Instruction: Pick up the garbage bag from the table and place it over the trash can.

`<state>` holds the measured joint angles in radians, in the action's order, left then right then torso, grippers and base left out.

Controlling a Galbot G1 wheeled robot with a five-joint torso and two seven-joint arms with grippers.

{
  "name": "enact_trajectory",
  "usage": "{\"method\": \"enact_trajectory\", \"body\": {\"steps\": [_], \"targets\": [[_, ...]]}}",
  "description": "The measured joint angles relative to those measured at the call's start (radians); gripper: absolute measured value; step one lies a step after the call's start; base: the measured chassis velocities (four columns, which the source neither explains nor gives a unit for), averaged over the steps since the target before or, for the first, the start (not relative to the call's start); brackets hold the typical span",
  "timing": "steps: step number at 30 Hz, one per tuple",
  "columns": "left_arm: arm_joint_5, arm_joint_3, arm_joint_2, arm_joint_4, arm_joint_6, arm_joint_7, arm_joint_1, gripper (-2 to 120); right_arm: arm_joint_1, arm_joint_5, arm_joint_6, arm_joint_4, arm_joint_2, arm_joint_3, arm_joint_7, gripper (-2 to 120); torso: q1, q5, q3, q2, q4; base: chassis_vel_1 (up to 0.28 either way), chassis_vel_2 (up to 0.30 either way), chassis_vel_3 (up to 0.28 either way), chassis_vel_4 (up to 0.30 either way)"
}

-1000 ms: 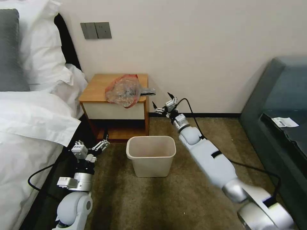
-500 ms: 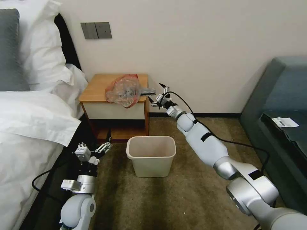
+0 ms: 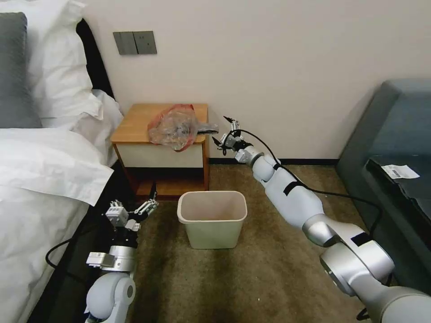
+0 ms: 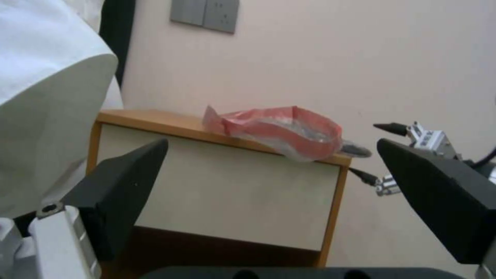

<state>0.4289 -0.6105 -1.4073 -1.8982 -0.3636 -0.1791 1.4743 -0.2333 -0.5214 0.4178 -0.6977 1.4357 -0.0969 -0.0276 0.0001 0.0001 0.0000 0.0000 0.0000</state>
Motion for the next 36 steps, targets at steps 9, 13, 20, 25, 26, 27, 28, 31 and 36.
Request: {"method": "enact_trajectory", "body": {"steps": [9, 13, 20, 25, 26, 27, 28, 31, 36], "targets": [[-0.020, 0.029, -0.008, 0.013, -0.007, 0.000, 0.002, 100, 0.014, -0.011, -0.007, 0.027, 0.018, -0.012, -0.009, 100, 0.000, -0.0001, 0.000, 0.000, 0.0001, 0.000, 0.000, 0.000, 0.000], [-0.032, 0.047, -0.011, 0.021, -0.010, 0.001, 0.002, 100, 0.026, -0.011, -0.009, 0.038, 0.026, -0.016, -0.012, 92, 0.000, -0.0001, 0.000, 0.000, 0.0000, 0.000, 0.000, 0.000, 0.000], [-0.046, 0.069, -0.008, 0.037, -0.017, 0.003, -0.001, 100, 0.037, -0.030, -0.008, 0.048, 0.031, -0.032, -0.012, 68, 0.000, -0.0001, 0.000, 0.000, 0.0000, 0.000, 0.000, 0.000, 0.000], [-0.048, 0.074, -0.010, 0.042, -0.018, 0.004, -0.005, 100, 0.035, -0.034, -0.010, 0.045, 0.031, -0.039, -0.012, 51, 0.000, -0.0001, 0.000, 0.000, 0.0000, 0.000, 0.000, 0.000, 0.000], [-0.048, 0.075, -0.012, 0.043, -0.018, 0.005, -0.007, 100, 0.032, -0.035, -0.011, 0.044, 0.031, -0.044, -0.012, 46, 0.000, -0.0001, 0.000, 0.000, 0.0000, 0.000, 0.000, 0.000, 0.000], [-0.048, 0.075, -0.012, 0.043, -0.018, 0.005, -0.007, 100, 0.032, -0.035, -0.011, 0.044, 0.031, -0.044, -0.012, 46, 0.000, -0.0001, 0.000, 0.000, 0.0000, 0.000, 0.000, 0.000, 0.000], [-0.048, 0.076, -0.012, 0.043, -0.018, 0.005, -0.008, 100, 0.030, -0.035, -0.011, 0.043, 0.031, -0.046, -0.012, 43, 0.000, -0.0001, 0.000, 0.000, 0.0000, 0.000, 0.000, 0.000, 0.000], [-0.048, 0.078, -0.014, 0.043, -0.018, 0.006, -0.009, 100, 0.022, -0.035, -0.014, 0.037, 0.031, -0.053, -0.012, 31, 0.000, -0.0001, 0.000, 0.000, 0.0000, 0.000, 0.000, 0.000, 0.000], [-0.048, 0.079, -0.010, 0.050, -0.018, 0.006, -0.009, 100, 0.015, -0.020, -0.022, 0.035, 0.034, -0.052, -0.016, 14, 0.000, 0.0000, 0.000, 0.000, 0.0001, 0.000, 0.000, 0.000, 0.000]]}}
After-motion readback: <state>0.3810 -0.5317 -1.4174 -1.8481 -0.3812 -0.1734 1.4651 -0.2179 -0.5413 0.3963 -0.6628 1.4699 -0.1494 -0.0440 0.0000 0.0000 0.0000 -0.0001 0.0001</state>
